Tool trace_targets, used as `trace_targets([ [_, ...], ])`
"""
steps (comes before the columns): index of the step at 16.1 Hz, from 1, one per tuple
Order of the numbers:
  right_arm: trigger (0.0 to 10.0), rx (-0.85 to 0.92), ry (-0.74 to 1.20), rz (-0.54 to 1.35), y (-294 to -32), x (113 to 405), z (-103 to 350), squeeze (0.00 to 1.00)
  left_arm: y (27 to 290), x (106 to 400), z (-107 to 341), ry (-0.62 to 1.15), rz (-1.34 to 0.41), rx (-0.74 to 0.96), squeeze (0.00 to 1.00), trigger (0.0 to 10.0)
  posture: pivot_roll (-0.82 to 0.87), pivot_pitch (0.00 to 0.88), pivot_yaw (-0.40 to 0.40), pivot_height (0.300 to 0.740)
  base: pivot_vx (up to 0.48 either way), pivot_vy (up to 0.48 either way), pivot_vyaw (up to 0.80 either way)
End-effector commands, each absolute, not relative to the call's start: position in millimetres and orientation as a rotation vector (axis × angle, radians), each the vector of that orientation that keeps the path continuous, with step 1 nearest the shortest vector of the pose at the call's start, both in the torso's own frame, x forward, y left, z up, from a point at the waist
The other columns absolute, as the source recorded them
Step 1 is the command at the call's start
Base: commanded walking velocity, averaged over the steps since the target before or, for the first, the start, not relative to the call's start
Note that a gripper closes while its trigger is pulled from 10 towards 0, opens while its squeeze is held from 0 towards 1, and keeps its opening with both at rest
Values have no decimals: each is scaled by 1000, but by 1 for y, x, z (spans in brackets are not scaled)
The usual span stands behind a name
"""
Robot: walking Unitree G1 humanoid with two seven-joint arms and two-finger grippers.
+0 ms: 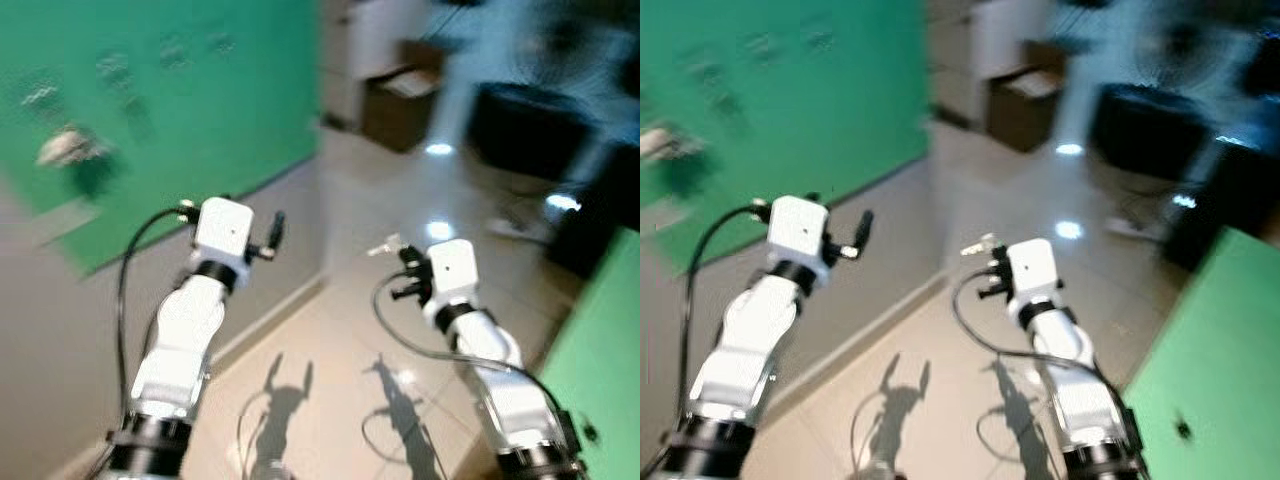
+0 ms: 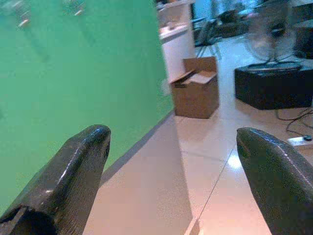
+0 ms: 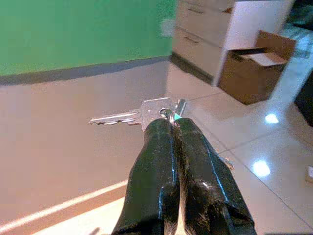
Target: Hang keys on a hook
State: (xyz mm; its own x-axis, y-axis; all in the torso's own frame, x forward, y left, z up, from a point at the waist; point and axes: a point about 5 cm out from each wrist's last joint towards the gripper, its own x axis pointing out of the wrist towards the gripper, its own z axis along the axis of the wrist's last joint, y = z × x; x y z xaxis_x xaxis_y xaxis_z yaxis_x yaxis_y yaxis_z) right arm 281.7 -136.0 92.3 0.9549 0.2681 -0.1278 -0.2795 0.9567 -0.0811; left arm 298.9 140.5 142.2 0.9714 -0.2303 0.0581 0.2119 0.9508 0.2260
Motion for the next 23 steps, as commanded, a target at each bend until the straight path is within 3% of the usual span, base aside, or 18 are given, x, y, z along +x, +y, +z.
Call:
trace_targets([
  [1,10000,-100,98,276,-136,284,96,0,144,300,142,-82,-213,230,0,10000,-54,0,14,740,0,0,800],
  [13,10000,-125,80,335,-135,294,100,0,150,300,135,-60,-168,229,0,10000,-35,0,-13,740,337,0,800],
  [17,10000,-122,76,373,-132,291,99,0,152,297,135,-71,-167,221,0,10000,-38,0,-11,740,0,0,800],
  [23,10000,-128,77,371,-136,290,98,0,148,299,135,-70,-174,233,0,10000,-57,0,0,740,0,-462,800],
])
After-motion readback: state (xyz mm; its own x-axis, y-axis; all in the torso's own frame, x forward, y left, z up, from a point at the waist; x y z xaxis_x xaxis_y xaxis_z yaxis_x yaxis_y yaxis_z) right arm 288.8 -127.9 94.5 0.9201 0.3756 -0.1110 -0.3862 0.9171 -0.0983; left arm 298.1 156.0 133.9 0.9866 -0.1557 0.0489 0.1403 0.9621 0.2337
